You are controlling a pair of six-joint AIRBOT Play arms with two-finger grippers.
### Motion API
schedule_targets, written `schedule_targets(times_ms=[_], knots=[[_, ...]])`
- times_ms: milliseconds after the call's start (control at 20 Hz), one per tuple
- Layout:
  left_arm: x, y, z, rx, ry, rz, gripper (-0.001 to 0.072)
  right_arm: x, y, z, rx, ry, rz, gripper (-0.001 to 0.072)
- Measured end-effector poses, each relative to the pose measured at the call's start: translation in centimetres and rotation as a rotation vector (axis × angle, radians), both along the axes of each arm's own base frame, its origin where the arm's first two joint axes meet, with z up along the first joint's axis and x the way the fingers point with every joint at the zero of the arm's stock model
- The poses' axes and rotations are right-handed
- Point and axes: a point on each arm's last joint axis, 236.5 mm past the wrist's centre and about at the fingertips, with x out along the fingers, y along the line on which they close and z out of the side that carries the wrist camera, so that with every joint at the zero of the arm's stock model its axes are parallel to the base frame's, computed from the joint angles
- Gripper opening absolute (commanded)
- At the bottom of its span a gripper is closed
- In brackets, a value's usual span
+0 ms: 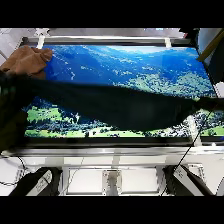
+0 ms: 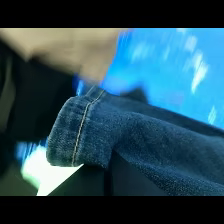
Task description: Fold the clothes and pants, and hang the long-sleeved shirts on hangers.
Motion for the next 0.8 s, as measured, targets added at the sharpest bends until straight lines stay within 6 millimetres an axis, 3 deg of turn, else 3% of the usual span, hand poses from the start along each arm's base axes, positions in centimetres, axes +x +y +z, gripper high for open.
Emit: schedule_targets(times_ms=[200,250,350,450,550,700,800], knots=[[-8.5,0.7,-6.3,-0.002,0.072,0.069,0.0017,-5.5,-1.4,-4.8,-0.022,0.123,-0.091,0.0039],[-10.0,0.8,-7.7,-0.004,0.085,0.086,0.0081,-6.4,-1.8,-5.4,-0.025,0.139,-0.114,0.0106],[-12.0,0.9,-9.5,-0.008,0.104,0.109,0.0623,-7.5,-2.3,-6.1,-0.029,0.16,-0.141,0.0477],[-13.0,0.9,-10.2,-0.017,0.112,0.126,0.0633,-7.8,-2.7,-6.2,-0.036,0.162,-0.157,0.0493],[-13.2,1.1,-9.7,-0.024,0.092,0.143,0.0631,-7.7,-3.3,-5.4,-0.053,0.15,-0.165,0.0492],[-12.7,1.7,-8.0,-0.056,0.046,0.201,0.061,-6.6,-4.8,-2.8,-0.108,0.096,-0.178,0.0492],[-12.3,2.5,-8.6,-0.1,0.07,0.253,0.061,-5.6,-5.9,-0.7,-0.15,0.045,-0.193,0.0492]])
